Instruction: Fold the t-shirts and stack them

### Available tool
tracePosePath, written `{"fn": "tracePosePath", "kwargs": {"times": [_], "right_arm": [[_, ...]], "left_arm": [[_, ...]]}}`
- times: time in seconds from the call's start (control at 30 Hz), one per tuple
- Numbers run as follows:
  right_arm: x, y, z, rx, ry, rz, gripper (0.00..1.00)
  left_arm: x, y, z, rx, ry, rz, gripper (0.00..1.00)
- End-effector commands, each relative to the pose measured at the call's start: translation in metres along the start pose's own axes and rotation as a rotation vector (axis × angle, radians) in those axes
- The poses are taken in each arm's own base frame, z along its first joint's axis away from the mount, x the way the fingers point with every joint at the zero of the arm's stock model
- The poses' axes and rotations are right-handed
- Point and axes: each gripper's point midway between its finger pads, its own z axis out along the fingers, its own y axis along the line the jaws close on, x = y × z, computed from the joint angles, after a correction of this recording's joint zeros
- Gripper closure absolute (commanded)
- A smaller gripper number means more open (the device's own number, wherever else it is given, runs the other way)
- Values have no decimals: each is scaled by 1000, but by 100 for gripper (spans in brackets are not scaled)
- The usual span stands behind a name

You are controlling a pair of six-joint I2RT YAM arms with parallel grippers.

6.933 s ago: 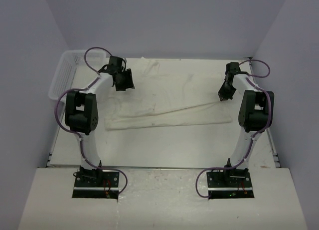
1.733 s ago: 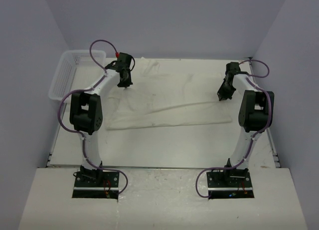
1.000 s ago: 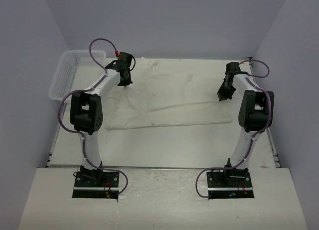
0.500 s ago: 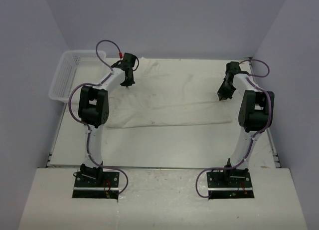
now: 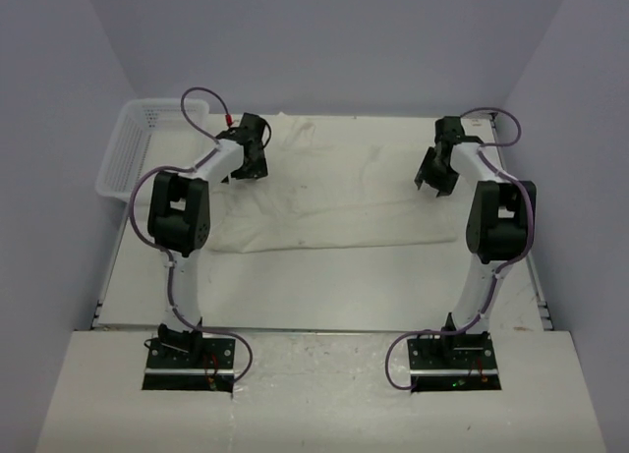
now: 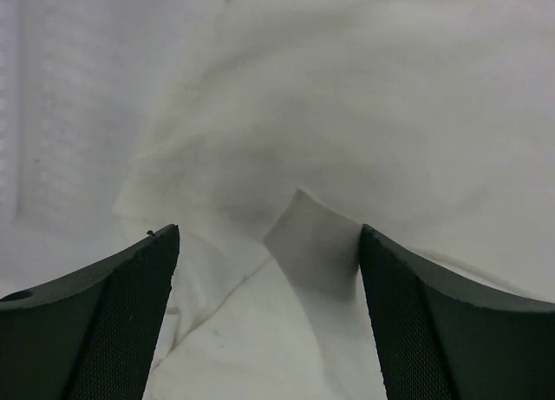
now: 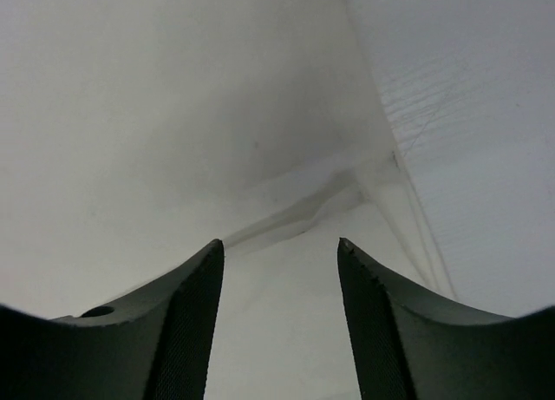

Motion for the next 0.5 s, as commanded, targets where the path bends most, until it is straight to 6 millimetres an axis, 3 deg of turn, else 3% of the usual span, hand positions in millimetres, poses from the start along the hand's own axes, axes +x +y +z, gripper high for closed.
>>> {"fn": "tracePosePath", "kwargs": {"times": [0.0, 0.1, 0.2, 0.33, 0.47], "right_arm": [[-34, 34, -60, -54, -160, -88, 42], [-43, 65, -83, -113, -206, -144, 38], [-34, 121, -98, -230, -201, -245, 37], [-25, 171, -90, -325, -160, -309, 37], [-4, 211, -84, -473, -71, -357, 45]], "left_arm": [[-51, 26, -68, -31, -198, -147, 16], [-62, 34, -99, -4, -266, -183, 15], [-65, 38, -122, 31, -305, -199, 14], [-73, 44, -147, 70, -354, -184, 13], [-59, 35, -155, 157, -321, -154, 15]]}}
